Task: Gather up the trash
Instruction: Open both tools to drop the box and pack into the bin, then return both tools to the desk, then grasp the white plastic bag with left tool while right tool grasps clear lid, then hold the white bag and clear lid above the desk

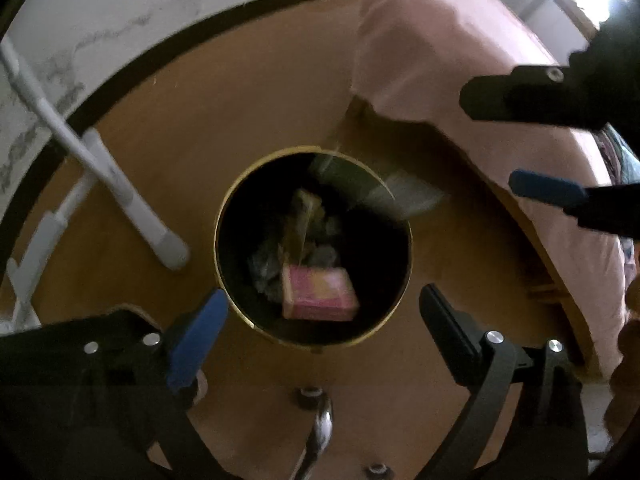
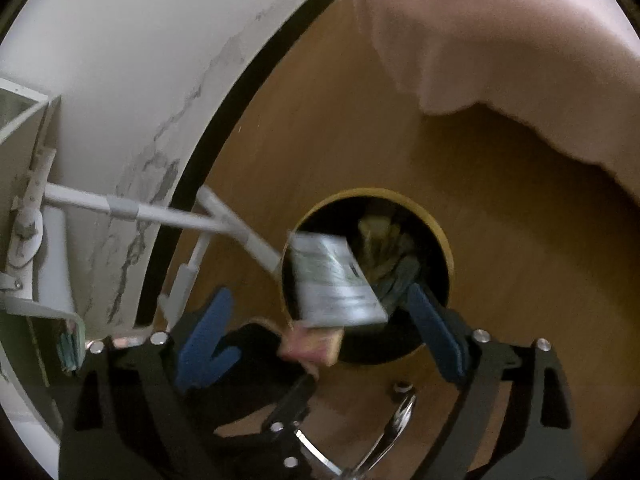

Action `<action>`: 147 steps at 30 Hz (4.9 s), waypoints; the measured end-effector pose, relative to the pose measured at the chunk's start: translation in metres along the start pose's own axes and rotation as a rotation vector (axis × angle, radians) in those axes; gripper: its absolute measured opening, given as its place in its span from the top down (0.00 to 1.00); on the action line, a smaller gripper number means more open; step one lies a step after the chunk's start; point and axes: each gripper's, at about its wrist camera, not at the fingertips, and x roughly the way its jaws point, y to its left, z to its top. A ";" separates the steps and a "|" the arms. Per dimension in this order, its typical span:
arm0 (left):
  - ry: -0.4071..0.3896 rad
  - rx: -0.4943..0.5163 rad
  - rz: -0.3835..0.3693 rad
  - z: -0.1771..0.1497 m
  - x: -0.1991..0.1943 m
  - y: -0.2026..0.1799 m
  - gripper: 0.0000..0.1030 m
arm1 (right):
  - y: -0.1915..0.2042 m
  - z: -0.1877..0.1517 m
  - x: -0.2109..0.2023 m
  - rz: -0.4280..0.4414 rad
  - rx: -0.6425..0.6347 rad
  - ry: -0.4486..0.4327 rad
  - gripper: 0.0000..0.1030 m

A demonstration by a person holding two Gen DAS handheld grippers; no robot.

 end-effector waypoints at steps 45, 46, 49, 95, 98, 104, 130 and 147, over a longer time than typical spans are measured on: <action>-0.438 -0.589 0.488 -0.026 -0.450 0.402 0.09 | 0.537 -0.054 -0.070 0.238 -1.196 -0.230 0.07; -0.423 -0.570 0.480 -0.019 -0.447 0.409 0.09 | 0.548 -0.057 -0.064 0.234 -1.217 -0.219 0.08; -0.398 -0.552 0.423 0.003 -0.436 0.435 0.09 | 0.575 -0.055 -0.042 0.224 -1.237 -0.177 0.12; -0.605 -0.591 0.508 0.017 -0.428 0.486 0.81 | 0.619 -0.025 0.005 0.237 -1.140 -0.198 0.62; -0.608 -0.598 0.496 0.020 -0.429 0.487 0.81 | 0.619 -0.024 0.008 0.227 -1.137 -0.192 0.62; -0.578 -0.572 0.493 0.020 -0.425 0.485 0.81 | 0.621 -0.027 0.010 0.212 -1.132 -0.208 0.62; -0.553 -0.564 0.480 0.022 -0.426 0.488 0.81 | 0.622 -0.033 0.018 0.189 -1.160 -0.178 0.62; -0.541 -0.556 0.479 0.026 -0.423 0.488 0.81 | 0.627 -0.040 0.021 0.170 -1.185 -0.170 0.62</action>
